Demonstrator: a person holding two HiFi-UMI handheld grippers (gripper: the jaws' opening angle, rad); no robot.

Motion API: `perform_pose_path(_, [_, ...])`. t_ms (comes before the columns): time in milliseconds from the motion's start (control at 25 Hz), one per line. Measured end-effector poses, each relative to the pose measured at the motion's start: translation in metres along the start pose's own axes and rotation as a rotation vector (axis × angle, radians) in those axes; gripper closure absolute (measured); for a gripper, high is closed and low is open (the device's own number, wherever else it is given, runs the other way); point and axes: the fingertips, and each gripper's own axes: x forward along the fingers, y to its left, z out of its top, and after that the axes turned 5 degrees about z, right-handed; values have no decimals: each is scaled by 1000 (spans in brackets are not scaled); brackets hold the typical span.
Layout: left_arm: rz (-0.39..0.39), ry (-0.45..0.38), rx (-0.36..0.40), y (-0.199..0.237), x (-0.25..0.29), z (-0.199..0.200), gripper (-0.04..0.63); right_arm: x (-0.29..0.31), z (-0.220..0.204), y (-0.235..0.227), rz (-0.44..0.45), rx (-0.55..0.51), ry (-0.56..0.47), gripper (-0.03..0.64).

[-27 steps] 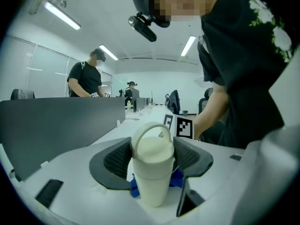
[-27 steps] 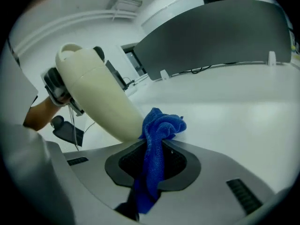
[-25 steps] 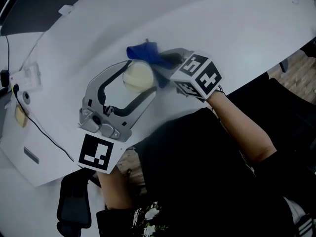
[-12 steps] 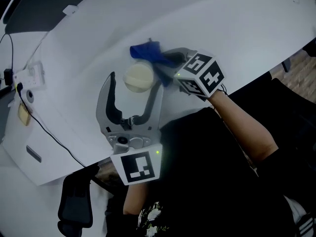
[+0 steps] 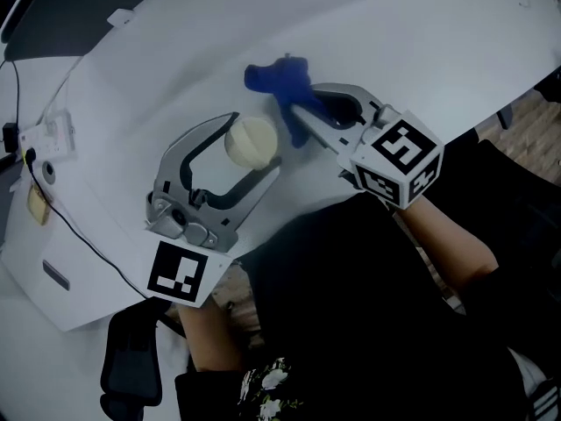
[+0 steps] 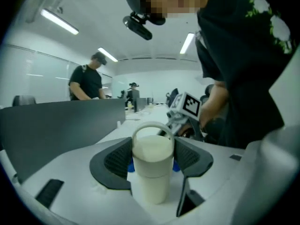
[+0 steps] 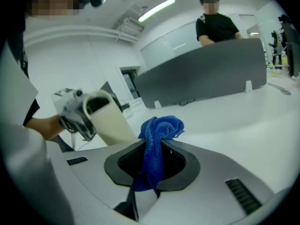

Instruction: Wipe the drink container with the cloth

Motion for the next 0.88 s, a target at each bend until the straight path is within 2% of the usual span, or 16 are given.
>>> perform_pose_path(40, [-54,-3,12,0,2,2,325,-13,21,4,5,-17,-73,552])
perform_pose_path(120, [-112,-3,6,1,6,2,325,-33,60,18,21,-84,-195,552])
perform_pose_path(160, [-123,-3,-4,1,7,1,324,-38,72,25,35,-114,-228,552])
perform_pose_path(240, [-128,-9,-15,1,8,1,325,-34,74,35,68,-132,-230,552])
perform_pose_path(440, [-131,-21,-20,0,8,2,325,-1,17,20,67,2,-82,554])
perform_pose_path(680, [-118,-22,-40,3,2,-3,324,43,-58,-2,9,-58,254,560])
perform_pose_path(760, [-94,-29,-50,5,5,-1,324,46,-65,-4,5,-68,293,560])
perform_pose_path(880, [-49,-3,-67,6,6,-2,324,47,-66,-6,12,-63,293,558])
